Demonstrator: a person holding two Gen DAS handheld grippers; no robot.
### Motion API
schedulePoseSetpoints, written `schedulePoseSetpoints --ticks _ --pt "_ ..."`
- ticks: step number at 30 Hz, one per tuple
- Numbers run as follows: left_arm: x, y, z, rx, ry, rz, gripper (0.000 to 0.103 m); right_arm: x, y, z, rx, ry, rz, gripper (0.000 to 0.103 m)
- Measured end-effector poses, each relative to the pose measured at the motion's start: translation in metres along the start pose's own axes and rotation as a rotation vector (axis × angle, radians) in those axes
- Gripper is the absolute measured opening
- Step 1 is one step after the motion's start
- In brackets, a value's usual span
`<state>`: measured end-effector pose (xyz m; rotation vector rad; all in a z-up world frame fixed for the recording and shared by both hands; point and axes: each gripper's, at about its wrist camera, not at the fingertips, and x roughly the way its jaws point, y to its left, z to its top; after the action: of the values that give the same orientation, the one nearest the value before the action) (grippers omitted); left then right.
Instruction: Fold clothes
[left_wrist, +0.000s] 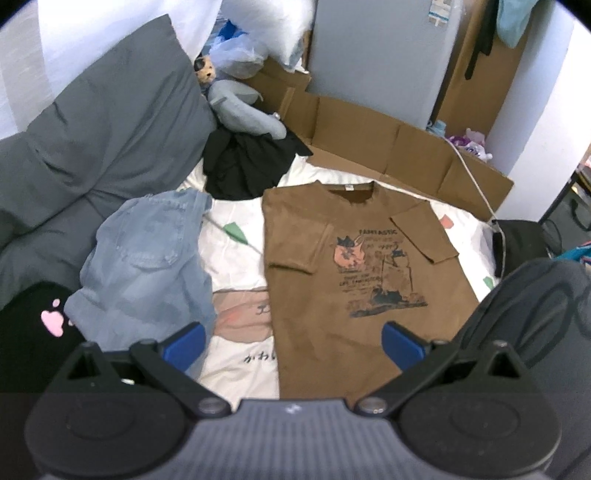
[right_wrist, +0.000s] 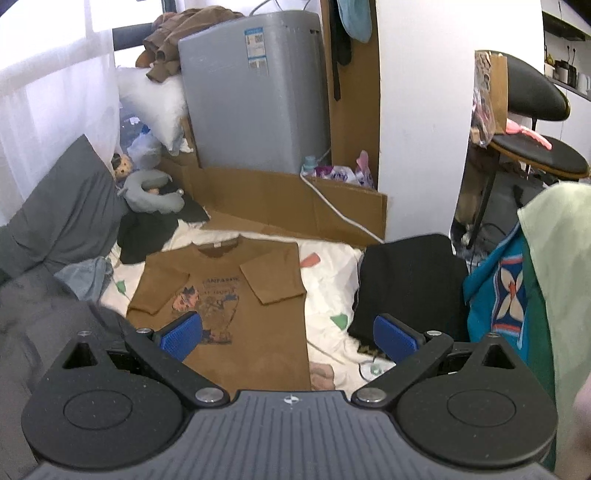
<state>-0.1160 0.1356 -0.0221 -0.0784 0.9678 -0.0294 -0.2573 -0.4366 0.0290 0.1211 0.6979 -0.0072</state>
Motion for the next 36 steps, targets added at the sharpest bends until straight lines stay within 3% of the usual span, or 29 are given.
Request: schedulePoseSetpoints --ticks 10,20,36 --pt "0.026 0.011 -0.016 -0.019 0.045 0.023 0.103 0.012 -0.016 -0.049 0.019 0.043 -0.071 0.102" --pt "0.081 0.023 -0.034 -0.098 0.099 0.058 0.102 0.05 -0.028 -0.081 0.057 0.092 -0.139 0.102" --pt "0.145 0.041 -0.069 -0.146 0.165 0.101 0.102 0.103 -0.041 -0.132 0.175 0.168 -0.115 0.101"
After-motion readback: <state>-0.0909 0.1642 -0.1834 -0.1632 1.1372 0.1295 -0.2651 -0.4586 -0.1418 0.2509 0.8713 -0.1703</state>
